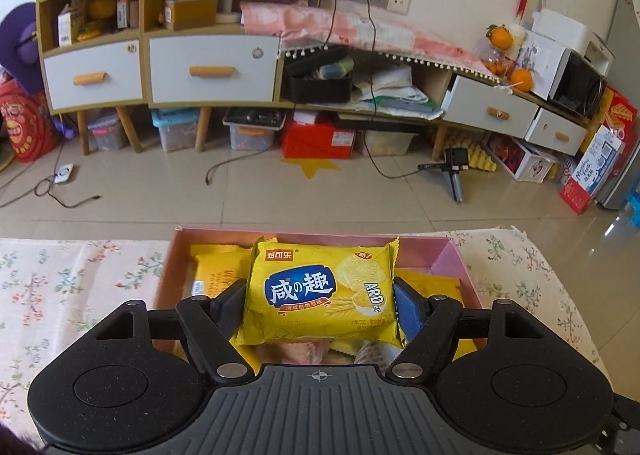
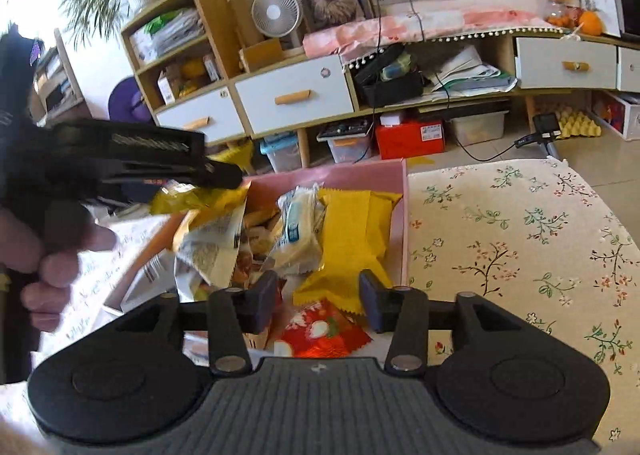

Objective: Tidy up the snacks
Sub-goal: 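Open both grippers to release the packs into the box, then move the left gripper to the silver truffle pack while the right approaches the orange-white pack, then grasp the silver truffle pack with the left gripper while the right grasps the orange-white pack, then lift and carry both held packs over the box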

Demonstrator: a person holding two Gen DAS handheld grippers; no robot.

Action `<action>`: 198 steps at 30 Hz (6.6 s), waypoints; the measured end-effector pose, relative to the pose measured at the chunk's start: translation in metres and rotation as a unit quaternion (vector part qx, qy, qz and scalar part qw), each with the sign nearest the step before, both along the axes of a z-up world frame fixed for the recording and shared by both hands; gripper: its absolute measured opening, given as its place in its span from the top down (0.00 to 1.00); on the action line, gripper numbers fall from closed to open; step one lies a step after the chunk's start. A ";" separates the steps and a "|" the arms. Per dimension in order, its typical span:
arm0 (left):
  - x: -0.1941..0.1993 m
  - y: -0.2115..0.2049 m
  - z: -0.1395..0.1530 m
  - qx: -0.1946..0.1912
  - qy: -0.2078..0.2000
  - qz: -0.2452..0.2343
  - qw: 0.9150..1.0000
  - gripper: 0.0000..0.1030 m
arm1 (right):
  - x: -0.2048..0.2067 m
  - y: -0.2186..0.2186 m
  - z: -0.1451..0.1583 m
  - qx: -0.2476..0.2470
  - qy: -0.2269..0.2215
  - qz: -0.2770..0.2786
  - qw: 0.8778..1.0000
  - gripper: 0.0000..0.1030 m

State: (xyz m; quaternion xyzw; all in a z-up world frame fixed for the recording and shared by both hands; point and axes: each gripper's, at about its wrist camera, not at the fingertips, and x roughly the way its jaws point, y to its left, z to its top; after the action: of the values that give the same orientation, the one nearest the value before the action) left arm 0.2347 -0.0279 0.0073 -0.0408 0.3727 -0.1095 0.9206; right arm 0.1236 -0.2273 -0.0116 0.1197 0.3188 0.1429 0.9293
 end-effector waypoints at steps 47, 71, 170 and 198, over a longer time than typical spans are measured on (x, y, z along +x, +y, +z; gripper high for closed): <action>-0.144 0.063 -0.011 0.031 0.018 0.017 0.999 0.06 | -0.041 0.014 0.020 -0.087 -0.003 0.021 0.996 0.00; -0.168 0.085 -0.069 0.038 -0.002 -0.040 0.998 0.21 | -0.062 0.050 -0.028 -0.158 0.012 0.154 0.975 0.00; -0.159 0.077 -0.030 0.038 -0.025 0.043 0.998 0.82 | -0.051 0.056 0.004 -0.082 -0.021 0.169 0.982 0.71; -0.161 0.075 -0.035 0.043 -0.010 0.030 0.999 0.82 | -0.047 0.078 -0.023 -0.148 0.029 0.180 0.972 0.68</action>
State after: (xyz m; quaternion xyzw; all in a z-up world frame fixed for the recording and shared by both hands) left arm 0.0735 0.0467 -0.0277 -0.0115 0.3668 -0.0665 0.9278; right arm 0.0769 -0.1491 -0.0346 -0.0745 0.3797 0.2555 0.8860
